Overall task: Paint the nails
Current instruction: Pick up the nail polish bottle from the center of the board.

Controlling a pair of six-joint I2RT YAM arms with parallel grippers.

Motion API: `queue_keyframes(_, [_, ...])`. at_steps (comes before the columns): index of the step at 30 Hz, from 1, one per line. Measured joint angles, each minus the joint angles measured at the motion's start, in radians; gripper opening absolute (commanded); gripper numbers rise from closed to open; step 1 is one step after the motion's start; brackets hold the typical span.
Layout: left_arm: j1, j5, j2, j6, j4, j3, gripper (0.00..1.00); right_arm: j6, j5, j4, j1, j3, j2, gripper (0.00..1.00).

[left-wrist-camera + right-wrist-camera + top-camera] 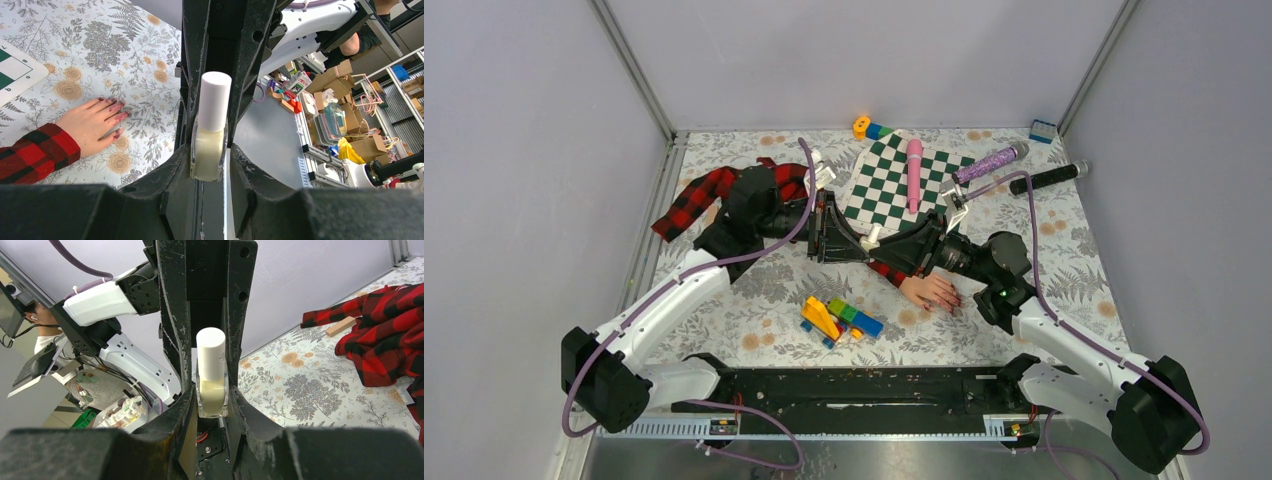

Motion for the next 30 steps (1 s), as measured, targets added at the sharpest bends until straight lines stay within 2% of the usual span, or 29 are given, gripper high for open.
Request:
queue_keyframes(2, [0.0, 0.003, 0.001, 0.005, 0.0, 0.0, 0.0, 0.0, -0.002, -0.001, 0.0, 0.0, 0.0, 0.01])
queue_keyframes(4, [0.0, 0.004, 0.001, 0.011, -0.001, 0.0, 0.0, 0.0, -0.003, -0.005, -0.001, 0.0, 0.0, 0.13])
queue_keyframes(7, [0.0, 0.003, 0.001, 0.018, -0.002, 0.0, 0.0, -0.002, -0.003, -0.009, -0.001, 0.0, 0.0, 0.24])
queue_keyframes(16, [0.0, -0.031, 0.006, 0.01, -0.054, 0.0, 0.0, -0.016, 0.005, -0.042, -0.004, 0.002, 0.012, 0.47])
queue_keyframes(22, [0.0, -0.061, 0.012, -0.016, -0.069, -0.002, 0.0, -0.031, 0.026, -0.068, -0.014, 0.002, 0.021, 0.51])
queue_keyframes(26, [0.001, -0.069, 0.012, -0.034, -0.061, -0.016, 0.0, -0.035, 0.03, -0.076, -0.015, 0.002, 0.026, 0.59])
queue_keyframes(30, [0.002, -0.069, 0.011, -0.046, -0.051, -0.019, 0.0, -0.027, 0.032, -0.074, -0.021, 0.002, 0.032, 0.61])
